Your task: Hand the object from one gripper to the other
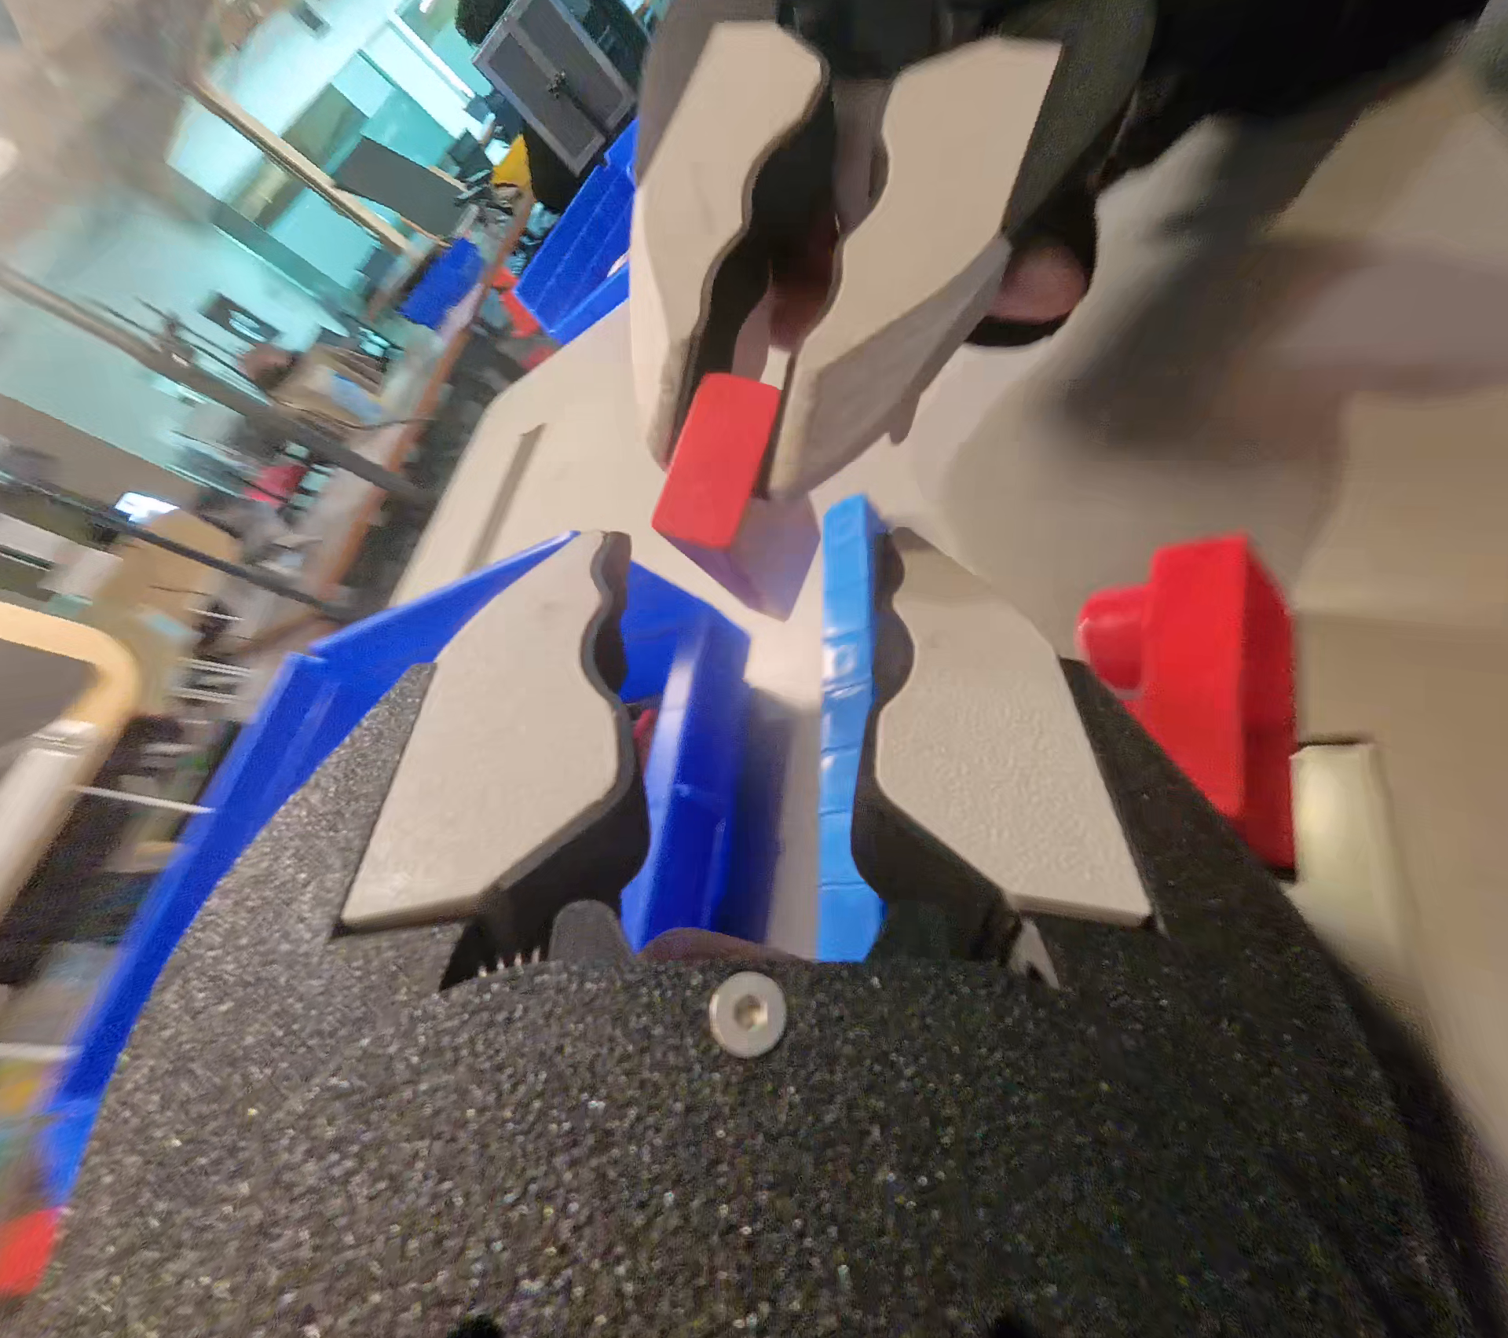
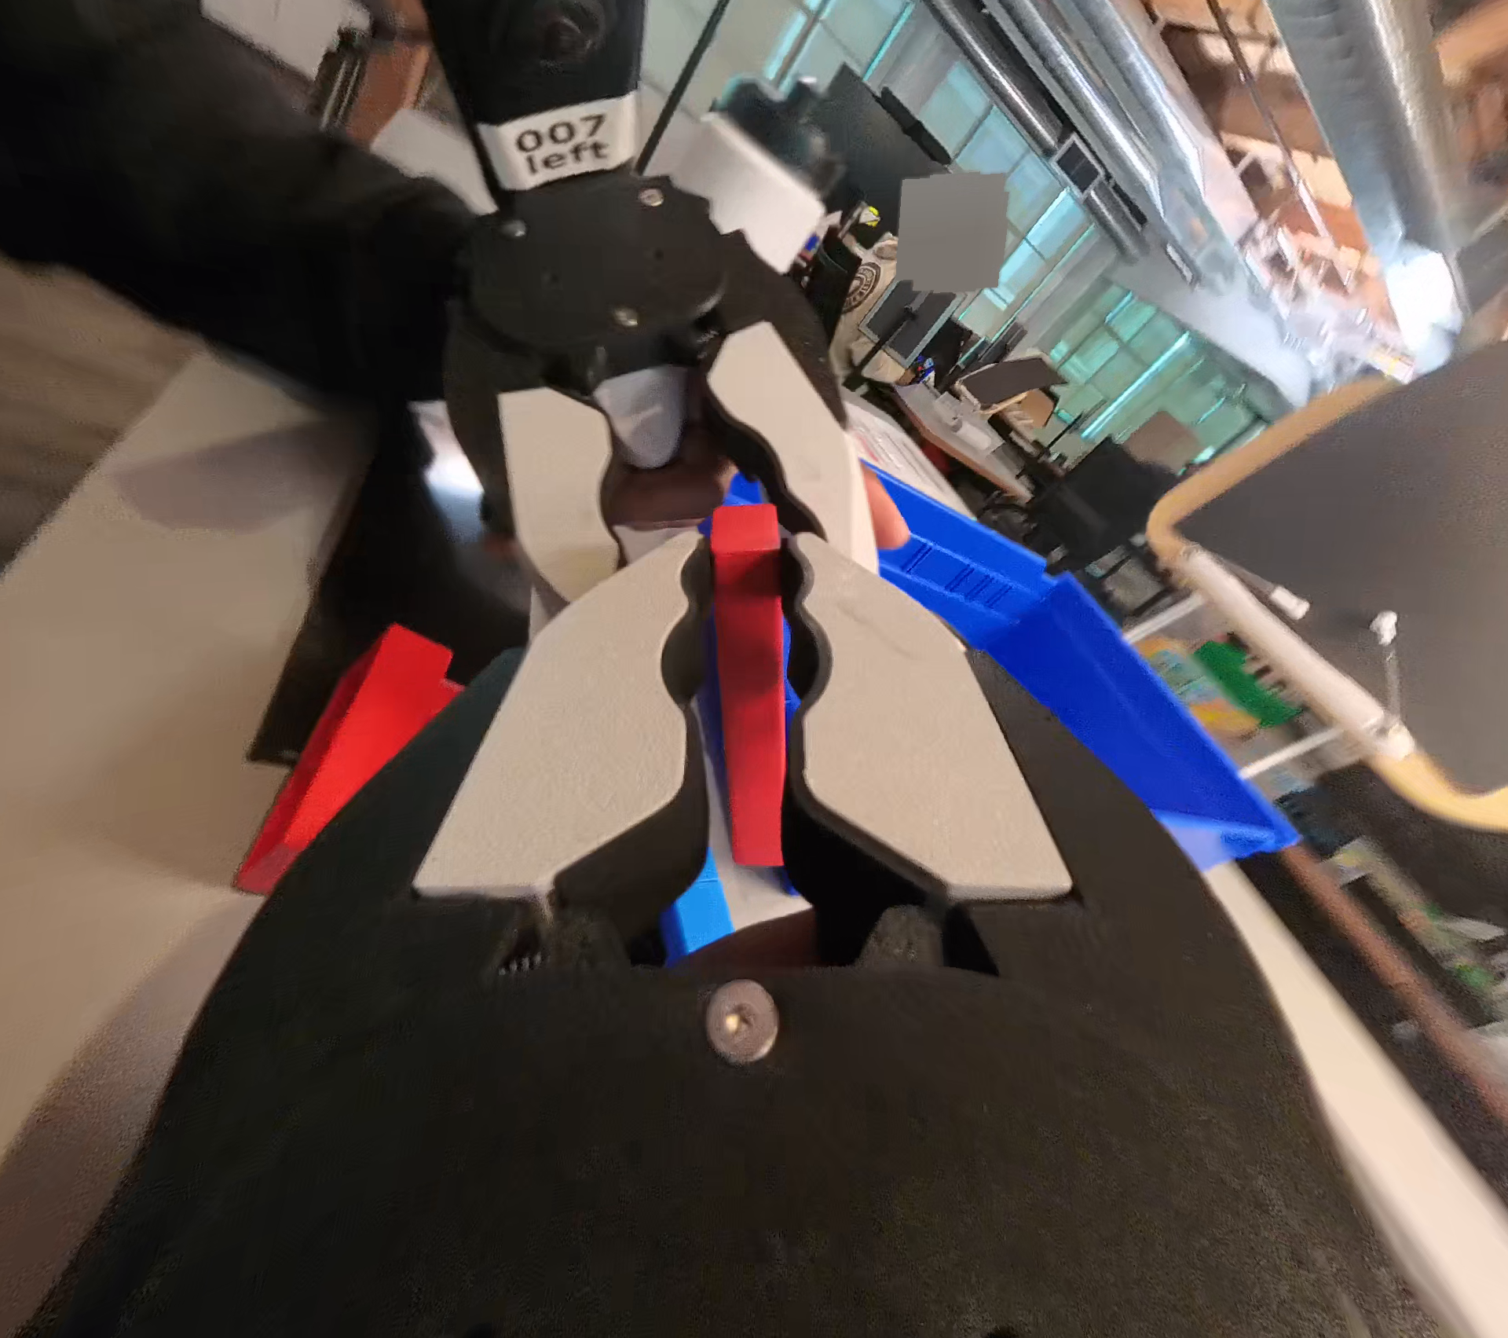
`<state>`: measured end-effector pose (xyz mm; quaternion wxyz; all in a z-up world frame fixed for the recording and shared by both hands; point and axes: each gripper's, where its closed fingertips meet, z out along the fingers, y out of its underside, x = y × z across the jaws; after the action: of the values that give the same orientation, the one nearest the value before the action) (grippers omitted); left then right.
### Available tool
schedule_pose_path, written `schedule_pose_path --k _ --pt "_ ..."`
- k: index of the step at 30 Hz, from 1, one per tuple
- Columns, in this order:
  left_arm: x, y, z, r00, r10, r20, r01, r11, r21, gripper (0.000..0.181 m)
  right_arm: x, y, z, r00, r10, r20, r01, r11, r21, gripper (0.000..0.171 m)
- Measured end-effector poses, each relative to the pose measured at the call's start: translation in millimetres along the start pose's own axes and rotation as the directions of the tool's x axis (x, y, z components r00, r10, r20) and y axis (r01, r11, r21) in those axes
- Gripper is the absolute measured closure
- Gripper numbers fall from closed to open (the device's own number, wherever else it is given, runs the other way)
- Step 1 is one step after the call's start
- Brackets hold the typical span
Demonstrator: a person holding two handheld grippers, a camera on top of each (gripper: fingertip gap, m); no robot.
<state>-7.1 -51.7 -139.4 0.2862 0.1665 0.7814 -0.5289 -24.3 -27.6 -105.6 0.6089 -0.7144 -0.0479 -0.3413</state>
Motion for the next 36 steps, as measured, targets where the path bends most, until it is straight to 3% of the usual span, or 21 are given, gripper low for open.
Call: schedule_pose_path --k 3,7,12,14,17,20,24,28,33,36 --pt "-5.3 -19.2 -7.1 0.951 -0.297 -0.082 0.305 0.947 0.102 0.120 22.9 -4.7 -7.8 0.960 0.279 -0.015 -0.278 0.959 0.055 0.155" --pt "-1.5 -30.7 -8.0 0.827 -0.526 -0.200 0.551 0.828 0.105 0.117 31.5 -19.2 -12.5 0.823 0.562 0.083 -0.567 0.809 0.151 0.155" --pt "14.9 -35.9 -7.7 0.770 -0.602 -0.210 0.629 0.773 0.089 0.131 23.0 -52.2 -20.2 0.751 0.635 0.182 -0.658 0.694 0.294 0.155" --pt "22.6 -44.8 -14.6 0.758 -0.611 -0.228 0.646 0.752 0.133 0.153 17.4 -58.9 -22.5 0.749 0.636 0.188 -0.659 0.681 0.321 0.155" --pt "32.7 -46.8 -25.5 0.778 -0.593 -0.206 0.623 0.770 0.138 0.158 6.6 -62.7 -24.5 0.756 0.632 0.170 -0.649 0.691 0.319 0.154" --pt "28.5 -30.1 -36.6 0.883 -0.468 -0.022 0.468 0.881 0.066 0.162 0.6 -54.0 -26.7 0.795 0.604 0.056 -0.599 0.767 0.231 0.149" --pt "8.5 -3.2 -52.8 0.950 -0.085 0.300 0.131 0.982 -0.135 0.163 -6.7 -37.7 -33.7 0.822 0.564 -0.077 -0.557 0.825 0.093 0.132" --pt "2.9 6.1 -59.1 0.847 0.345 0.403 -0.206 0.914 -0.350 0.163 -19.7 -21.0 -34.0 0.873 0.454 -0.177 -0.466 0.884 -0.033 0.122" --pt "0.2 5.5 -53.6 0.742 0.518 0.426 -0.345 0.840 -0.420 0.163 -34.5 -9.4 -17.2 0.868 0.472 -0.154 -0.492 0.858 -0.144 0.108" --pt "-4.8 11.3 -49.4 0.703 0.583 0.408 -0.398 0.797 -0.454 0.163 -31.0 -1.1 -4.8 0.860 0.483 -0.164 -0.508 0.839 -0.194 0.110"
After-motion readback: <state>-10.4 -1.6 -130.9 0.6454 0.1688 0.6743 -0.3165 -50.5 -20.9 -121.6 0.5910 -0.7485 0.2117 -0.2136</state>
